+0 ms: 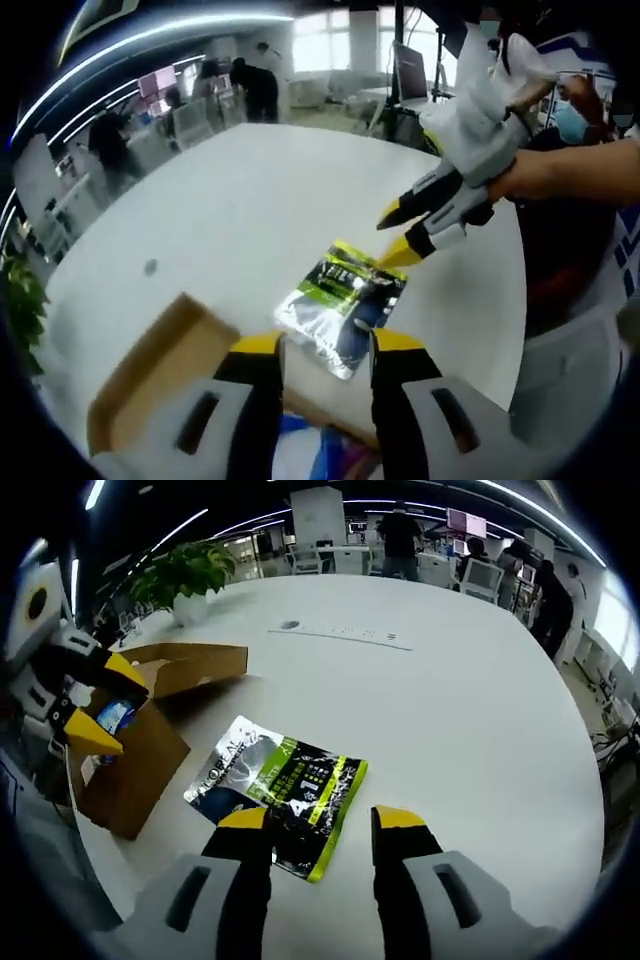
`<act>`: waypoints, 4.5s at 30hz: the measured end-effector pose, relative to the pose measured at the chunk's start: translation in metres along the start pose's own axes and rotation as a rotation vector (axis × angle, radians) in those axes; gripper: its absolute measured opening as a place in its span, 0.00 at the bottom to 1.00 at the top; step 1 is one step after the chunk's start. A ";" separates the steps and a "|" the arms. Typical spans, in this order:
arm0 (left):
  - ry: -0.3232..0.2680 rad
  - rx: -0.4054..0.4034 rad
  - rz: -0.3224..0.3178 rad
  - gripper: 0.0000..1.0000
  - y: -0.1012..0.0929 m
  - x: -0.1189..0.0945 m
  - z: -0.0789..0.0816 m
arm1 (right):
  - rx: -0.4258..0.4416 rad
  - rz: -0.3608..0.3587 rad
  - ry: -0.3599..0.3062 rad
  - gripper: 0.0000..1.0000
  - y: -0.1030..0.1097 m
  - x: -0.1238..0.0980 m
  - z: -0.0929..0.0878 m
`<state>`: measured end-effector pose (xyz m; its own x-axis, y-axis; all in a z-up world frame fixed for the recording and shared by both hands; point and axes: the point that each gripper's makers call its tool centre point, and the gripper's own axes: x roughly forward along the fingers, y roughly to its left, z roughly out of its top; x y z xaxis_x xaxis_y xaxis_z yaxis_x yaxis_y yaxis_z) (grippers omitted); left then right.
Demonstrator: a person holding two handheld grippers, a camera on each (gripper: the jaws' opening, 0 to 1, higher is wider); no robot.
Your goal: Operate the shoe box by opening the lid, removing the specified soft item, and placing it in the target area until the item is outside and the box remains undamaged.
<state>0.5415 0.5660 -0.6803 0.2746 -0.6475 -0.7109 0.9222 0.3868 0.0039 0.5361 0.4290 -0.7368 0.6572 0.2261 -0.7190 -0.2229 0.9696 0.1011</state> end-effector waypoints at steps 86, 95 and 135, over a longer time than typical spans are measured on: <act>0.023 -0.534 0.472 0.29 0.121 -0.205 -0.241 | -0.315 0.418 -0.070 0.38 0.261 0.025 0.050; 0.025 -0.596 0.473 0.17 0.122 -0.199 -0.256 | -0.256 0.447 -0.032 0.29 0.276 0.040 0.045; -0.002 -0.681 0.467 0.03 0.123 -0.198 -0.262 | -0.276 0.433 0.127 0.14 0.314 0.099 0.032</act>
<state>0.5292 0.9137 -0.7239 0.5903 -0.3222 -0.7401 0.3458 0.9294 -0.1289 0.5546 0.7593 -0.7542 0.3745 0.5711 -0.7305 -0.6474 0.7250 0.2349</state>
